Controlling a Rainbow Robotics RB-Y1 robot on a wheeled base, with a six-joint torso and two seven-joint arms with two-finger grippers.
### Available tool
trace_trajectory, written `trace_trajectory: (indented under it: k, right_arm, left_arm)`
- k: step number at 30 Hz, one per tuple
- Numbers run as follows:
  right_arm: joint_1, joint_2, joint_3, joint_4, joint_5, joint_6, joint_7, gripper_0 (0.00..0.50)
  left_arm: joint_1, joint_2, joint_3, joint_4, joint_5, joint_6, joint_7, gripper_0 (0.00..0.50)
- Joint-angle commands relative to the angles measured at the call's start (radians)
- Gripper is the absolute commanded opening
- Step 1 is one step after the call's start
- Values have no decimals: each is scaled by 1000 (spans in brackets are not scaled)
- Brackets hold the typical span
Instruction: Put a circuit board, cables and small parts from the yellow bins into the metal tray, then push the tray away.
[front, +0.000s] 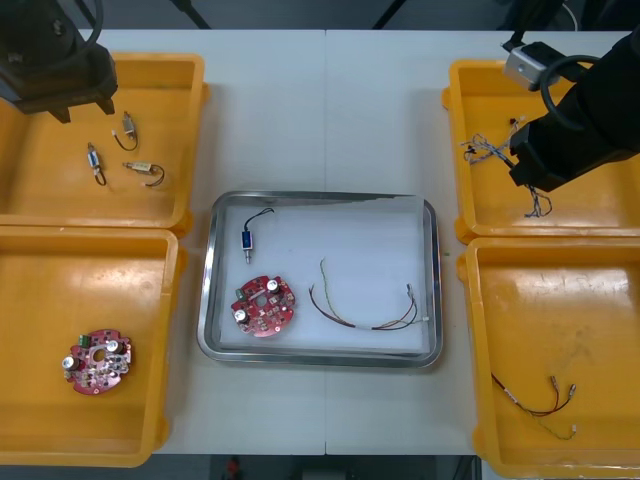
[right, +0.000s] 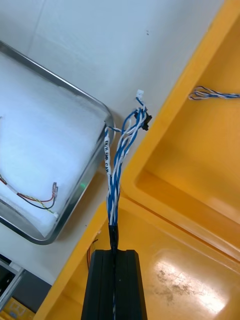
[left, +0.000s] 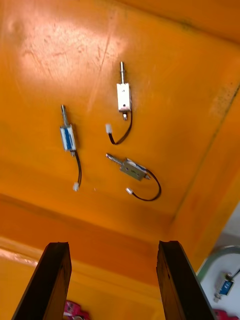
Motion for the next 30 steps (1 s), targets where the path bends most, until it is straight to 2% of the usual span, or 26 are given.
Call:
trace_trajectory:
  k: [1,7,14,24,26,30]
  right_arm:
    - [7,14,70,-89,36,4,-120,0]
    - [8,26,216,-123,85,-100,-240,0]
    - [8,49,349,-123,163,-212,-320,0]
    - [8,60,518,-101,284,-332,-298,0]
    - [7,60,536,-98,305,-346,-261,0]
    - [7,65,542,-66,304,-367,-125,0]
  left_arm:
    - [-55,37,27,65,-38,-56,27,500]
    - [-55,37,27,211,-63,-171,-70,500]
    - [-55,37,14,307,-69,-268,-102,500]
    - [-55,25,-84,410,-68,-411,-111,500]
    - [-53,16,-87,430,-66,-425,-116,500]
    - [-42,6,-119,448,-63,-466,-122,500]
